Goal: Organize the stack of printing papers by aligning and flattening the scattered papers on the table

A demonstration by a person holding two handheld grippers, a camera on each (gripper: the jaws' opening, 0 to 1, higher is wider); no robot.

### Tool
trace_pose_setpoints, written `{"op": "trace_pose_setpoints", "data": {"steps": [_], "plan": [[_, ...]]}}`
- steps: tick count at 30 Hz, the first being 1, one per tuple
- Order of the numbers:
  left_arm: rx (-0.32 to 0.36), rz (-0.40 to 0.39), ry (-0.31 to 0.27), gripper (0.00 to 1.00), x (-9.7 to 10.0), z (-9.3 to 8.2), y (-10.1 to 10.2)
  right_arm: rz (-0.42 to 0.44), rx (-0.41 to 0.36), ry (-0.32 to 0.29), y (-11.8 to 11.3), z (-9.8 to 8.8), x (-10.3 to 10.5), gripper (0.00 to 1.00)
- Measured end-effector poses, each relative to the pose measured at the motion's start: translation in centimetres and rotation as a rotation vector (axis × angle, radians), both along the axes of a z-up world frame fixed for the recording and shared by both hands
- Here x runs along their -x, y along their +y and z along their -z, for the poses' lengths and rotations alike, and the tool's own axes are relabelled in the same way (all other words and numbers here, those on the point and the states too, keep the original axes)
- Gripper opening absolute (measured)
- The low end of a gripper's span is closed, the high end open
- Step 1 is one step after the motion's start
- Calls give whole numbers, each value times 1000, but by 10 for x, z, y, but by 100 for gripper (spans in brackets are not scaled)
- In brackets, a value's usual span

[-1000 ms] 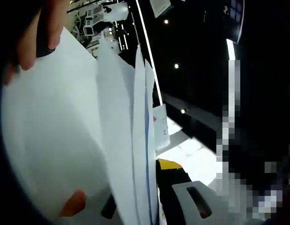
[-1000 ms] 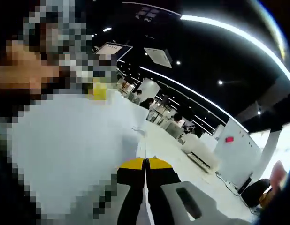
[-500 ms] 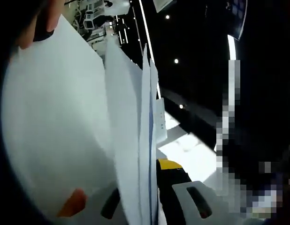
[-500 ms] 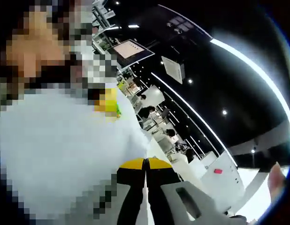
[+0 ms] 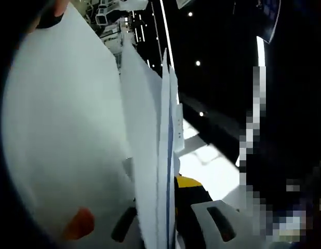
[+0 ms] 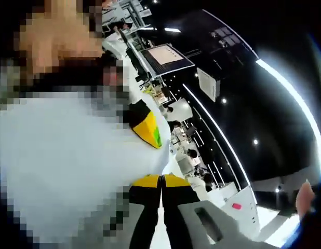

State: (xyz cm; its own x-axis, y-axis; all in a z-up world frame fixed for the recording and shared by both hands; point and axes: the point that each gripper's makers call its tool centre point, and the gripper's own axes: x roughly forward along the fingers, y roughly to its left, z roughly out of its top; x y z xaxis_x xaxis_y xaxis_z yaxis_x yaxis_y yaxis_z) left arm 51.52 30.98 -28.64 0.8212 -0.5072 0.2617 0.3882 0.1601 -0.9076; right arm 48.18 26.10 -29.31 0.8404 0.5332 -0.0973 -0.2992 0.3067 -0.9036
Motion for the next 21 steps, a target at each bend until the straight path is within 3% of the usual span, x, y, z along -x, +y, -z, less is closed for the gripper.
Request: {"op": "trace_pose_setpoints", "data": {"steps": [3,6,8,14,21], "plan": [[10,16,-15,16,1,-5,-1,-18,35,-9,5,0,5,0],[-9,17,-27,24,1,-8,-4,-38,124,-27,11,5,8,0],[-16,15,-25,24,0,-7,-4,-48,162,-38,16,5,16,0],[3,-8,-15,23,-5,-6,0,-89,156,-21,34,-1,35,0],[23,-39,-8,24,-8,-6,6,-28,121,35,41,0,39,0]]}}
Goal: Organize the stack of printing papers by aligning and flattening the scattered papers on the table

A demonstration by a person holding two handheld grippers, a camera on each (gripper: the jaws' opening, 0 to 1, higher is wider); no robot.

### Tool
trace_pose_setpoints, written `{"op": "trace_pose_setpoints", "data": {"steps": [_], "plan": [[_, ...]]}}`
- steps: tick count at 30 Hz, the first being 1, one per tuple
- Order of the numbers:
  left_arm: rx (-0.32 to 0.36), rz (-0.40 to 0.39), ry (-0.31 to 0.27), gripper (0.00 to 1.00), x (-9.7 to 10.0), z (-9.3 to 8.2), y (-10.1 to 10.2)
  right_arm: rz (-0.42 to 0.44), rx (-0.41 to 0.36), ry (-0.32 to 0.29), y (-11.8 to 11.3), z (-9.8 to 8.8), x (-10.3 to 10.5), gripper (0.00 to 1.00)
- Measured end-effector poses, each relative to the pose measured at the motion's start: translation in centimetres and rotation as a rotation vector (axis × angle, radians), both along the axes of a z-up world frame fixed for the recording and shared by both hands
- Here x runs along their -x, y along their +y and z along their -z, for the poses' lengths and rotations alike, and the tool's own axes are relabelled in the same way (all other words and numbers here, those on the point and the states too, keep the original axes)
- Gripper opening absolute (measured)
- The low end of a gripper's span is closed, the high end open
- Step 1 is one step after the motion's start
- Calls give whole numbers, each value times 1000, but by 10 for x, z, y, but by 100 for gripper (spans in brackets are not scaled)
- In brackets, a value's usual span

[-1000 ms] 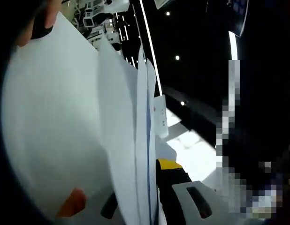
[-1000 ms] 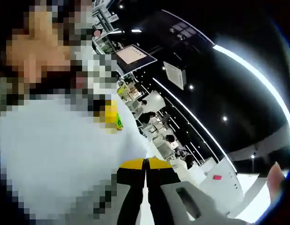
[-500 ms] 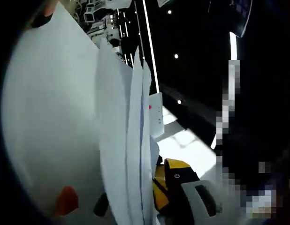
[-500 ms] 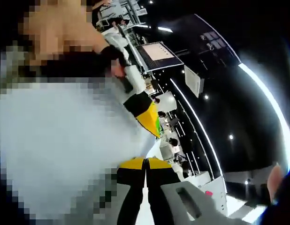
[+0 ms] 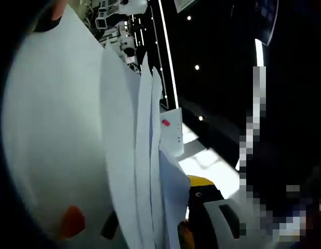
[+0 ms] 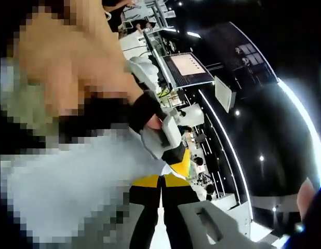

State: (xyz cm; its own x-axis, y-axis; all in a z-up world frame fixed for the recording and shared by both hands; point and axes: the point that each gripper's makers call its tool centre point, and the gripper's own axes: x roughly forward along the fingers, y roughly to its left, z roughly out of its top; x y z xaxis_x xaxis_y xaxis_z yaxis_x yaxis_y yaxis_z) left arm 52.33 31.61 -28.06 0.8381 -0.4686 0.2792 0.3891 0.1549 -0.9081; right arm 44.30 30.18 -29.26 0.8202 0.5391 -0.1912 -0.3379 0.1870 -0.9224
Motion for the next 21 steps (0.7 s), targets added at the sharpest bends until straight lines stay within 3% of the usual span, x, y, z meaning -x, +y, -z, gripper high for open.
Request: {"op": "trace_pose_setpoints", "data": {"steps": [3,5,7,10,13,15,18,19,21], "plan": [[11,0,-4,22,1,-1,0,4,53,-28,2,5,1,0],[20,-2,-3,14,2,-1,1,-23,58,-28,5,6,2,0],[25,1,-3,7,3,0,2,-44,38,-10,5,7,4,0],[37,10,-12,6,3,-2,2,-126,-24,58,8,8,13,3],[21,21,-18,6,5,-2,0,-200,-112,113,0,1,11,16],[18,31,-15,6,7,0,0,-233,-261,252,-14,-5,7,30],[9,42,-39,6,9,-3,0,-184,-518,398,-51,-26,-17,54],[16,49,-40,6,10,-3,-1,-144,-585,413,-69,-31,-30,55],[12,54,-46,6,8,-3,-1,-133,-748,527,-96,-37,-49,50]]}}
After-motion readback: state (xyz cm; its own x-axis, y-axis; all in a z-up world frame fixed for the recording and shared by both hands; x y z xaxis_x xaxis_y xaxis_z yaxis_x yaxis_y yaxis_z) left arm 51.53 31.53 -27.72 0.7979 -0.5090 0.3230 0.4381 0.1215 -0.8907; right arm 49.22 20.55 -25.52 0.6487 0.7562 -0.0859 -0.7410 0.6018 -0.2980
